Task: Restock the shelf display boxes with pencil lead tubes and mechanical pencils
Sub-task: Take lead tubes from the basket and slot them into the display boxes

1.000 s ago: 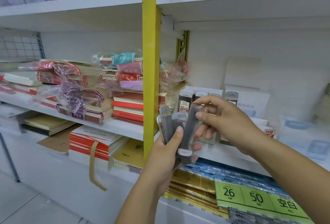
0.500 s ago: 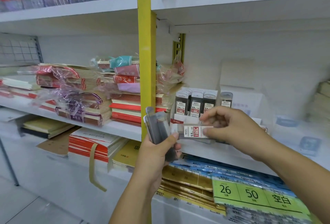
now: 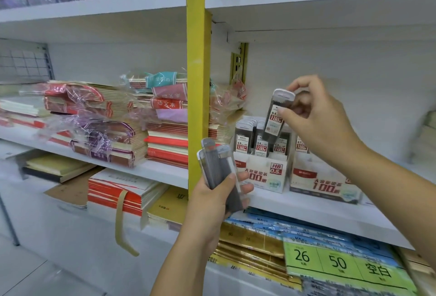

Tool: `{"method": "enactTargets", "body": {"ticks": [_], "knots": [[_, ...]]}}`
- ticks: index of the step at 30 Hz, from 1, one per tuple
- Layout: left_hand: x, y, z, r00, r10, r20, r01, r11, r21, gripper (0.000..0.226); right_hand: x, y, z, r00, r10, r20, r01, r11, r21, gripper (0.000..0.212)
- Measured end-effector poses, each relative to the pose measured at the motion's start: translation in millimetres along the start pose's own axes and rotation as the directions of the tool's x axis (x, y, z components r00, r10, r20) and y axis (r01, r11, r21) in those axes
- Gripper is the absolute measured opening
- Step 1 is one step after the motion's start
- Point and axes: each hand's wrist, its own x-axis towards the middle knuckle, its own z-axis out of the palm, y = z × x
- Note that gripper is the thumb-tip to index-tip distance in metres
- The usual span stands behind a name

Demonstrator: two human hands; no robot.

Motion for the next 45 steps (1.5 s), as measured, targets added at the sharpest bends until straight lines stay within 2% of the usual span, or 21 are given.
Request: {"method": "enactTargets", "body": {"ticks": [7, 12, 15, 17, 18, 20, 23, 27, 30, 32, 34, 38, 41, 45], "knots": [[5.5, -4.9, -1.7, 1.000, 0.002, 0.021, -0.001, 1.000, -0.014, 0.032, 8.3, 17.1, 22.4, 0.992, 0.002, 0.125, 0.030, 0.967, -0.253, 0.021], [5.1, -6.5, -1.9, 0.999, 0.008, 0.048, -0.008, 1.000, -0.004, 0.037, 11.9, 27.3, 30.3, 0.990, -0.026, 0.141, 0.103, 0.816, -0.568, 0.021], [3.7, -5.4, -1.5, 0.997, 0.002, 0.074, -0.001, 1.000, -0.009, 0.035, 9.0, 25.6, 27.3, 0.990, -0.040, 0.134, 0.115, 0.783, -0.612, 0.027], [2.4, -4.1, -0.5, 0.995, 0.002, 0.097, 0.000, 1.000, -0.015, 0.033, 0.5, 19.3, 24.3, 0.991, -0.068, 0.119, 0.119, 0.856, -0.503, 0.028], [1.9, -3.8, -0.3, 0.994, 0.007, 0.113, -0.005, 1.000, -0.015, 0.031, -6.7, 13.4, 23.9, 0.990, -0.059, 0.128, 0.105, 0.915, -0.389, 0.028], [0.8, -3.2, 1.2, 0.990, 0.012, 0.140, -0.010, 1.000, -0.019, 0.030, -23.1, 1.7, 25.5, 0.972, 0.008, 0.233, 0.019, 0.993, -0.114, 0.030], [-1.2, -3.7, 5.2, 0.985, -0.014, 0.171, 0.022, 0.999, -0.048, 0.033, -38.9, -4.0, 29.3, 0.912, 0.100, 0.397, -0.149, 0.984, 0.093, 0.035], [-3.2, -6.1, 6.4, 0.974, -0.053, 0.221, 0.065, 0.997, -0.049, 0.021, -43.6, 0.0, 23.3, 0.889, 0.197, 0.413, -0.334, 0.896, 0.292, 0.026], [-2.7, -6.5, 1.3, 0.961, -0.076, 0.265, 0.092, 0.995, -0.048, 0.020, -47.1, 4.7, 15.2, 0.876, 0.213, 0.432, -0.386, 0.848, 0.364, 0.025], [-1.6, -5.9, -2.0, 0.960, -0.104, 0.258, 0.123, 0.991, -0.060, 0.031, -48.6, 8.4, 10.9, 0.872, 0.225, 0.435, -0.404, 0.834, 0.377, 0.018], [-2.1, -5.7, -3.5, 0.962, -0.122, 0.244, 0.131, 0.991, -0.023, 0.038, -49.6, 10.8, 7.1, 0.869, 0.239, 0.432, -0.415, 0.828, 0.377, 0.025], [-5.2, -6.2, -4.2, 0.971, -0.133, 0.197, 0.117, 0.989, 0.092, 0.025, -50.1, 10.5, 4.2, 0.865, 0.235, 0.444, -0.419, 0.824, 0.381, 0.022], [-5.9, -7.1, -3.8, 0.976, -0.093, 0.197, 0.061, 0.985, 0.164, 0.024, -49.0, 10.3, 5.1, 0.875, 0.259, 0.410, -0.423, 0.820, 0.385, 0.031], [-5.3, -6.8, -1.5, 0.984, -0.043, 0.175, 0.011, 0.983, 0.181, 0.023, -46.6, 4.4, 4.8, 0.903, 0.229, 0.364, -0.355, 0.874, 0.331, 0.021]]}}
